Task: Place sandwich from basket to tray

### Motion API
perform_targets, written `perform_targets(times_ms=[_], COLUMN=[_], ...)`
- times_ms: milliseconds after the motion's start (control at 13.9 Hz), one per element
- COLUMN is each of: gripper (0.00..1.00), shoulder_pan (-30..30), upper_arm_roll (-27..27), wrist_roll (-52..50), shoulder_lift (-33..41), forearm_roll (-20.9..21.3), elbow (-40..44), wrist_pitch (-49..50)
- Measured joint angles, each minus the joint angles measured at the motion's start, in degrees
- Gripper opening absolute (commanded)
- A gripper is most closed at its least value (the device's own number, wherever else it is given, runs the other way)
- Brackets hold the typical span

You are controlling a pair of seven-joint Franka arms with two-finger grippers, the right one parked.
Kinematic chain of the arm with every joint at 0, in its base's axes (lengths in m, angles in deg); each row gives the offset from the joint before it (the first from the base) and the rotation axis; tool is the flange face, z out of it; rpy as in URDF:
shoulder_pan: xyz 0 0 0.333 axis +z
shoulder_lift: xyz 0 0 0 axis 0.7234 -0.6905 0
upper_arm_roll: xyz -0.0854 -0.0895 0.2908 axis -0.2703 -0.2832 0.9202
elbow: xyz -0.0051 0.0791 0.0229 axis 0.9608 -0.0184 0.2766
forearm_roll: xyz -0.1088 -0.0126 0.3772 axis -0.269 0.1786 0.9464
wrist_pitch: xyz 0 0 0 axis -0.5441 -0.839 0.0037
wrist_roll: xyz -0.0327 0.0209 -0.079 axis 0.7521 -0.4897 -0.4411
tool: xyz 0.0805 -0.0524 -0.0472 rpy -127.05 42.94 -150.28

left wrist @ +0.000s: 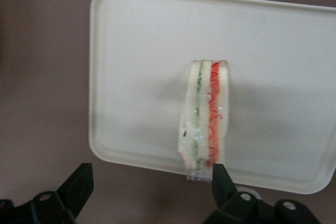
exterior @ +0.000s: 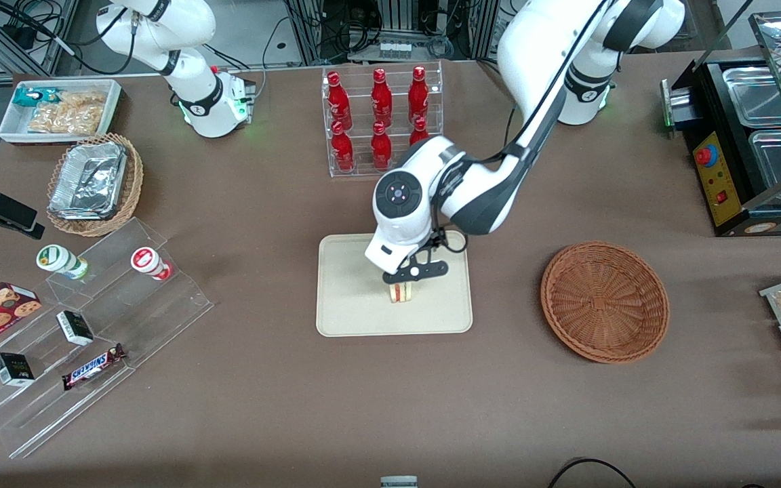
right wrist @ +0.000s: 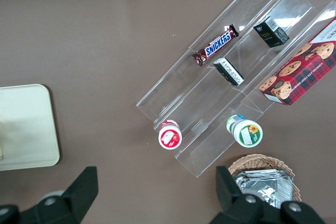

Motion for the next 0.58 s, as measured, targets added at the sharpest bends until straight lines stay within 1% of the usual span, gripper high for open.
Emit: perform_targets(times_ms=[216, 360, 577], gripper=[1.00, 1.00, 1.00], shoulder_pan=[1.4, 3.8, 6.9], upper_arm_roll=[2.5, 2.7, 2.7], wrist_roll=[0.0, 0.7, 4.7], shoulder_lift=[3.0, 4.2, 6.9], forearm_roll=[0.1, 0.1, 0.0], elbow=[-0.4, -1.8, -4.5], wrist_pitch=[3.0, 3.3, 4.2])
